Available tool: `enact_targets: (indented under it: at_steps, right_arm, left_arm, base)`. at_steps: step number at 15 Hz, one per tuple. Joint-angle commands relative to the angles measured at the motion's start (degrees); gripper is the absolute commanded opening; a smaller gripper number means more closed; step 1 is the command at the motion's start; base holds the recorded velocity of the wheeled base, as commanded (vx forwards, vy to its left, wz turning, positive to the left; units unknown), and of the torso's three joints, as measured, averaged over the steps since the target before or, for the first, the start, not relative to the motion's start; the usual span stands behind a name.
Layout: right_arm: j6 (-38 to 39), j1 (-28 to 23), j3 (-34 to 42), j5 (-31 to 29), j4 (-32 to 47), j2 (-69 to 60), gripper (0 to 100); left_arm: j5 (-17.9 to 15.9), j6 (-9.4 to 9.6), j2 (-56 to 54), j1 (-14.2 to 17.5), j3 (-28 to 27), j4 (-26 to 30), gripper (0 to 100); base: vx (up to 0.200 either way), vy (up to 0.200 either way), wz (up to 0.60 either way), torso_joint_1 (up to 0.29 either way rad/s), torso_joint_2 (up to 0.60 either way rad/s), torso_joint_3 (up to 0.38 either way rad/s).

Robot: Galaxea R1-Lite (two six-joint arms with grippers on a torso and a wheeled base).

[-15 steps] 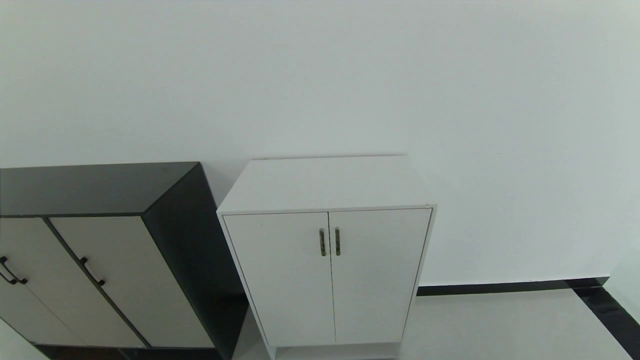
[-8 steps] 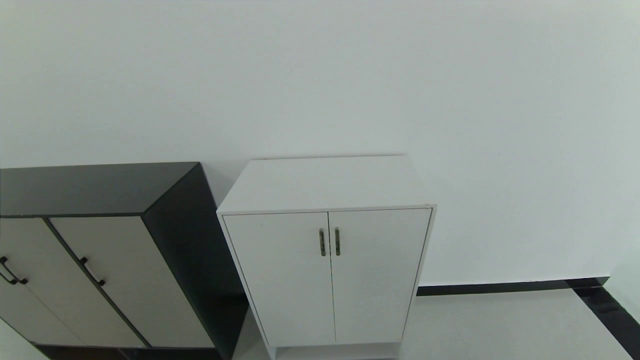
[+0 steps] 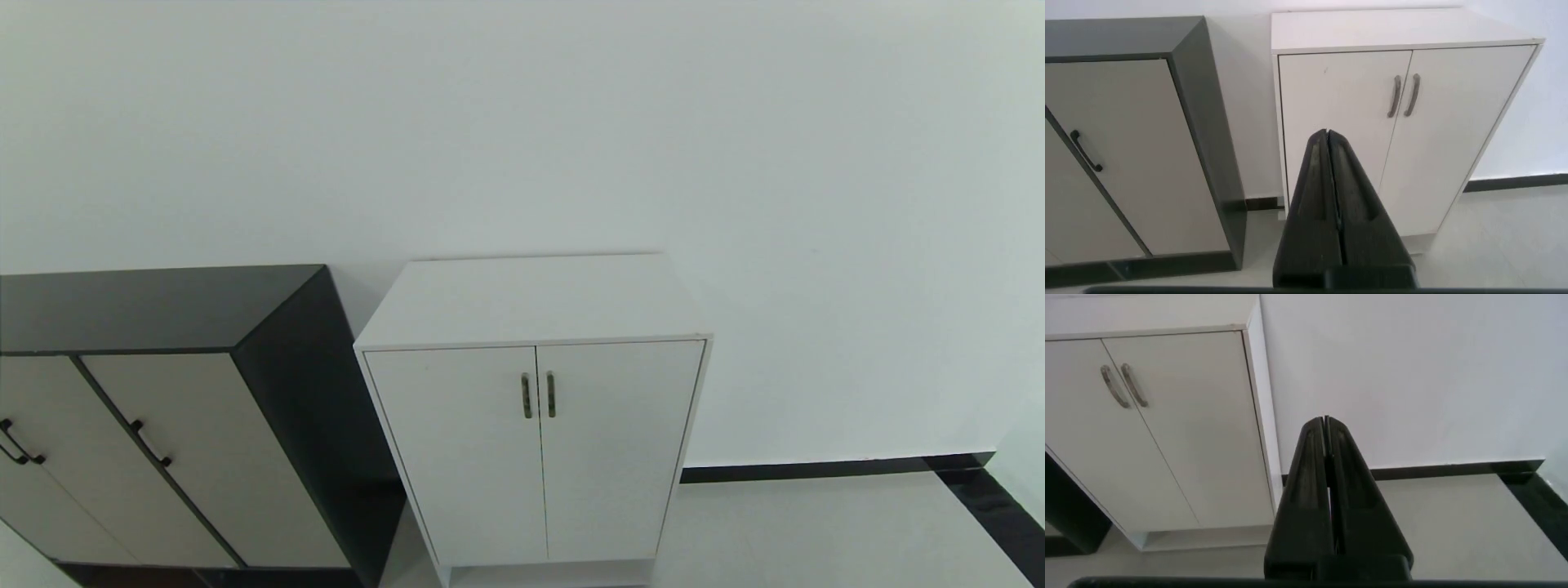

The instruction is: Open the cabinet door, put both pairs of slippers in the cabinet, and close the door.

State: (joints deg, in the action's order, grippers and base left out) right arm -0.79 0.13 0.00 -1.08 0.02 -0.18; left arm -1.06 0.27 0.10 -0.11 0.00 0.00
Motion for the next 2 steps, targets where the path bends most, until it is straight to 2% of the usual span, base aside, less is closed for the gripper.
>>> enact_targets:
  at_steps: [1, 2]
  right_arm:
    - [0.0, 0.0, 0.0, 0.0, 0.1, 0.2, 0]
    - [0.0, 0.0, 0.0, 0.0, 0.1, 0.2, 0]
  left_arm:
    - [0.0, 0.0, 0.1, 0.0, 0.0, 0.0, 0]
    - [0.0, 0.0, 0.1, 0.0, 0.0, 0.0, 0]
  base:
    - [0.0, 0.0, 0.0, 0.0, 0.0, 0.0]
    - [0.0, 0.0, 0.0, 0.0, 0.0, 0.0]
